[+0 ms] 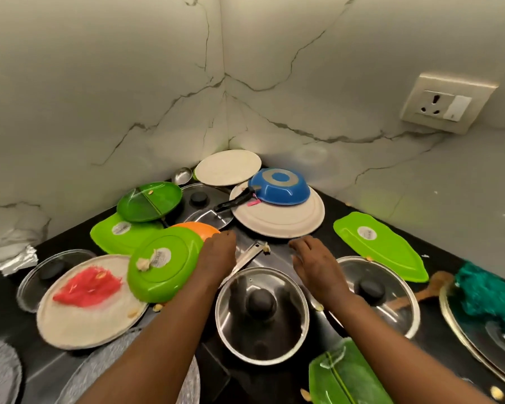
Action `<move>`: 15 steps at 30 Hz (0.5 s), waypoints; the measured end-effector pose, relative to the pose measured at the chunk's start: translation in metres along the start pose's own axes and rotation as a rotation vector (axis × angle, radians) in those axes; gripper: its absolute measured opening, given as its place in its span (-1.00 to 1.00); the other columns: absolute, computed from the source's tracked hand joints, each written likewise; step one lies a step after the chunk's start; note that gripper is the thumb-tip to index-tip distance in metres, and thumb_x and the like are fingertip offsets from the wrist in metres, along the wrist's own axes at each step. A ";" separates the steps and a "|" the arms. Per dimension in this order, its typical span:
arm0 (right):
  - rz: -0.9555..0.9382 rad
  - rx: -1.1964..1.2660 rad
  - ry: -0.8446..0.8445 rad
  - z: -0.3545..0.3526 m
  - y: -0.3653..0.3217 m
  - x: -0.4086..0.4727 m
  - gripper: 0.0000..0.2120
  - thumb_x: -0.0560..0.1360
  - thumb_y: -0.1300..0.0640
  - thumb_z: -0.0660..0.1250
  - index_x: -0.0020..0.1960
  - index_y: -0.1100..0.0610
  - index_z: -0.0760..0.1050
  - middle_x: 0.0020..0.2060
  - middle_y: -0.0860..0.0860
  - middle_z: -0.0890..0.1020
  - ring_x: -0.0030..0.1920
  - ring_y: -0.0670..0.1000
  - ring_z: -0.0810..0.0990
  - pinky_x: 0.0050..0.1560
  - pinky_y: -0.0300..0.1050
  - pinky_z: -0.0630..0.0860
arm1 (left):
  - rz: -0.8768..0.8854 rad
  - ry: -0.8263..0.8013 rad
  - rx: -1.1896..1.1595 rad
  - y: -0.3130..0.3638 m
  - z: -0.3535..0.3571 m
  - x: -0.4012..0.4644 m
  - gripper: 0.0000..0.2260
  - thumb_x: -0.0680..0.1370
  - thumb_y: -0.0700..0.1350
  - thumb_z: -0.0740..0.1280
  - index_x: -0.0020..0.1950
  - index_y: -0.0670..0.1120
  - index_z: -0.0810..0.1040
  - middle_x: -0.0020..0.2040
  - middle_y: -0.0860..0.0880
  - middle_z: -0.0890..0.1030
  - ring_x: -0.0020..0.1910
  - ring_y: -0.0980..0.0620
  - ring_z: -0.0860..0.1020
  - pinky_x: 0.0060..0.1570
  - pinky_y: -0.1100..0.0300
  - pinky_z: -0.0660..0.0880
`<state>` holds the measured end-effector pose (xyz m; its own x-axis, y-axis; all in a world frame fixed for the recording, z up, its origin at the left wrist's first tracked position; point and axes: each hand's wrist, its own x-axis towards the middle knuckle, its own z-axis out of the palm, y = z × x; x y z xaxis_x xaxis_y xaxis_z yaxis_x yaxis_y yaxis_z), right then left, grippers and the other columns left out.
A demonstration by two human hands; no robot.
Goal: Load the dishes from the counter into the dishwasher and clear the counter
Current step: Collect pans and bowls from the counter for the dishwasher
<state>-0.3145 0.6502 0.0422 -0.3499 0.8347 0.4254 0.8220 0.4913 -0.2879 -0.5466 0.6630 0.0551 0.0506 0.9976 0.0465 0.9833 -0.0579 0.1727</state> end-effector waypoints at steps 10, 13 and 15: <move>-0.038 -0.112 -0.132 0.032 0.009 0.105 -0.68 0.52 0.22 0.33 0.27 0.19 0.47 0.13 0.16 0.54 0.07 0.18 0.51 0.03 0.09 0.51 | 0.131 -0.161 0.057 -0.017 0.006 0.066 -0.77 0.54 -0.27 0.23 0.19 -0.14 0.48 0.21 -0.13 0.52 0.25 -0.13 0.46 0.09 0.06 0.39; -0.062 -0.167 -0.161 0.041 0.012 0.134 -0.69 0.51 0.27 0.31 0.25 0.19 0.47 0.10 0.15 0.55 0.03 0.18 0.51 -0.04 0.06 0.49 | 0.141 -0.219 0.113 -0.013 0.009 0.081 -0.68 0.52 -0.28 0.29 0.28 -0.18 0.47 0.28 -0.14 0.50 0.28 -0.15 0.45 0.17 0.03 0.41; -0.070 -0.208 -0.169 0.046 0.016 0.152 -0.68 0.50 0.31 0.29 0.25 0.18 0.47 0.09 0.14 0.55 0.03 0.18 0.50 -0.05 0.03 0.45 | 0.132 -0.236 0.173 -0.007 0.010 0.088 -0.67 0.52 -0.29 0.30 0.29 -0.20 0.49 0.29 -0.16 0.51 0.30 -0.16 0.45 0.20 0.02 0.42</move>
<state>-0.3756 0.7961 0.0625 -0.4642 0.8389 0.2842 0.8618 0.5018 -0.0736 -0.5474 0.7520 0.0484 0.1992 0.9640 -0.1761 0.9796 -0.2007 0.0094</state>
